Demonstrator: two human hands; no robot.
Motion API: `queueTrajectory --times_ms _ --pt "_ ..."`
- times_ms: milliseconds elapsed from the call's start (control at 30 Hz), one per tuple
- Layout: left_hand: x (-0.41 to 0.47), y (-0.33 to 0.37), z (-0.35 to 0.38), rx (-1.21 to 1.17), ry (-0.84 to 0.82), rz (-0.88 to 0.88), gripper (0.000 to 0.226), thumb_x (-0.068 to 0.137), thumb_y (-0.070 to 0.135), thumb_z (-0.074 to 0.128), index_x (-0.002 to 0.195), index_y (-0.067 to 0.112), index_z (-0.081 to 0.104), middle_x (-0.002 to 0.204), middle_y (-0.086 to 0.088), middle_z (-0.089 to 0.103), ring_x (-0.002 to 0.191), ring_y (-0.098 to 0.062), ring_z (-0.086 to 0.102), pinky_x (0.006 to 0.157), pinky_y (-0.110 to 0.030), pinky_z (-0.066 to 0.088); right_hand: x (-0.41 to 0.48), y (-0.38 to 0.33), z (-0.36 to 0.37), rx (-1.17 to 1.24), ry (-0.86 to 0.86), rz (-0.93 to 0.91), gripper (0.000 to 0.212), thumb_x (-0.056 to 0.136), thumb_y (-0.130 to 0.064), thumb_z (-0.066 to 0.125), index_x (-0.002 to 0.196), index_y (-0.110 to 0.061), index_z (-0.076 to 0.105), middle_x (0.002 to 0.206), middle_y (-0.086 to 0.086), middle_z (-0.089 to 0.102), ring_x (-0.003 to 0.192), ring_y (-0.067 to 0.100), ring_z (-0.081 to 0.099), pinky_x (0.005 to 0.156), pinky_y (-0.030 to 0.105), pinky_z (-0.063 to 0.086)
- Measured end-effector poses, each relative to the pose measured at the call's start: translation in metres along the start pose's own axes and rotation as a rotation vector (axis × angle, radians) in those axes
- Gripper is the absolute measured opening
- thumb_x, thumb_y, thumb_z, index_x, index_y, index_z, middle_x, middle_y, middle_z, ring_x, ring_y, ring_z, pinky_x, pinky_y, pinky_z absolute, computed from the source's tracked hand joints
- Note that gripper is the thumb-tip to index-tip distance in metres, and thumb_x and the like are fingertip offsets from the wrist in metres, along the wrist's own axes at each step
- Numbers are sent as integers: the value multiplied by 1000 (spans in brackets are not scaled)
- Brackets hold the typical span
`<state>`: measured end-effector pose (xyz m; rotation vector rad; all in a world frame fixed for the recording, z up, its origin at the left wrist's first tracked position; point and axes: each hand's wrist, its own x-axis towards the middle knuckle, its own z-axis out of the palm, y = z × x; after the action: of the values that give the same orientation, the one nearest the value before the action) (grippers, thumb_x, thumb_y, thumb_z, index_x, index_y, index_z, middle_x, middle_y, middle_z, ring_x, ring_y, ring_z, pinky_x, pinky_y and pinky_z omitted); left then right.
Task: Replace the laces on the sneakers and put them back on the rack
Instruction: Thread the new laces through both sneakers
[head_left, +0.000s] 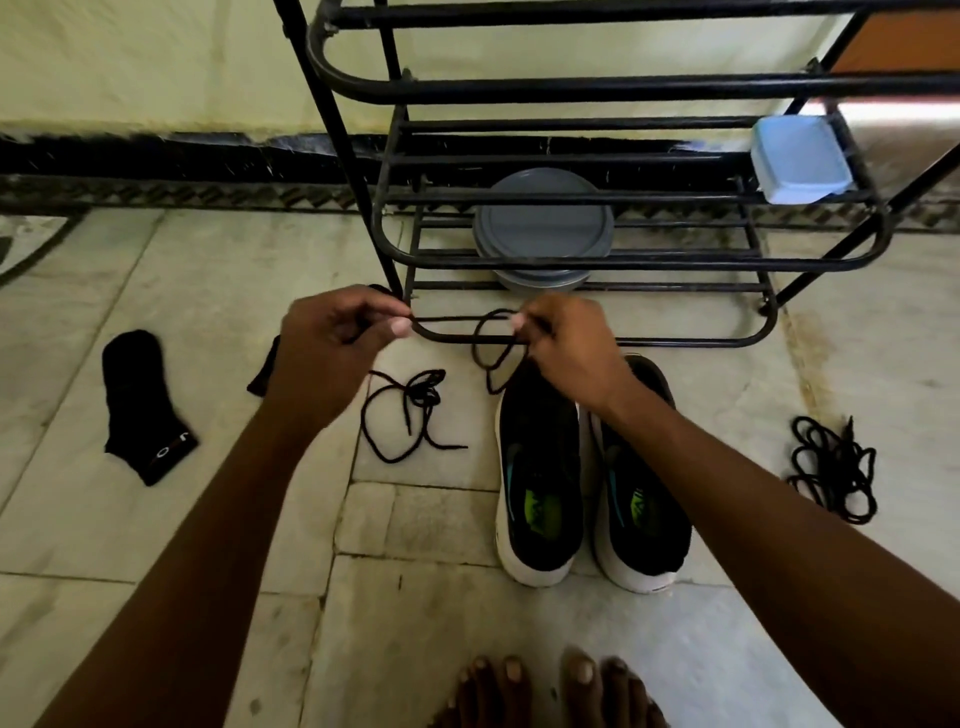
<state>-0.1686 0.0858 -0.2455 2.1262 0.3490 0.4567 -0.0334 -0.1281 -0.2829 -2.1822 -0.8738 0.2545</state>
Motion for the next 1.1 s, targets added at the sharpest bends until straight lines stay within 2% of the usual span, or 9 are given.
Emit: queueTrajectory --times_ms 100,267,433,533,600,867,967,1033,1100 --pt "0 -5 -15 122 62 -39 10 89 7 76 99 9 77 75 -1 71 53 5 58 56 -4 39 -1 29 -22 -103 176 189 33 101 -19 55 69 -14 55 62 0 54 57 12 51 58 24 38" --pt "2 1 -19 141 131 -82 11 92 8 72 97 18 76 75 6 72 45 3 48 50 -4 33 0 50 -30 -215 225 370 16 87 -19 61 92 -6 68 81 13 68 79 30 65 71 31 48" --pt "-1 37 13 -45 -113 34 11 90 0 72 101 0 75 77 11 73 63 7 64 67 -13 50 -11 -9 -13 -46 -24 12 42 83 -26 74 122 -18 63 113 5 59 98 17 54 85 29 50" --pt "3 38 21 -11 -180 94 10 90 1 74 100 0 76 66 23 66 56 5 56 64 -16 49 -14 -34 2 51 -147 -148 11 91 -31 74 92 -33 64 86 -4 52 82 12 51 71 25 42" --pt "4 33 16 -23 -117 66 11 89 6 76 101 6 77 79 13 74 71 -4 69 75 -28 59 -11 -28 3 67 -95 -110 22 97 -26 67 76 -27 61 78 -7 49 75 13 51 68 29 38" --pt "6 0 -29 79 205 -122 8 93 14 71 97 14 78 89 3 76 75 -22 72 70 -26 56 -16 29 -43 14 277 320 27 99 -27 63 79 -12 74 60 -11 58 53 -2 53 56 17 37" --pt "5 8 -8 48 147 -120 7 94 6 68 96 6 75 85 2 73 63 0 65 61 -8 46 -20 22 -34 -5 125 253 24 96 -30 69 81 -11 74 69 -7 63 65 -1 57 64 24 39" --pt "3 13 11 6 73 -103 10 95 7 67 92 16 71 83 -1 72 65 0 61 61 -14 47 -23 11 -28 40 38 173 11 89 -26 76 93 -17 73 87 -11 62 81 -3 57 72 14 41" --pt "0 15 28 -5 -2 -62 15 93 13 71 87 26 70 86 1 69 72 -8 60 66 -23 47 -23 2 -25 128 -65 82 39 84 -18 79 121 -22 68 117 -9 61 109 -2 56 90 4 37"
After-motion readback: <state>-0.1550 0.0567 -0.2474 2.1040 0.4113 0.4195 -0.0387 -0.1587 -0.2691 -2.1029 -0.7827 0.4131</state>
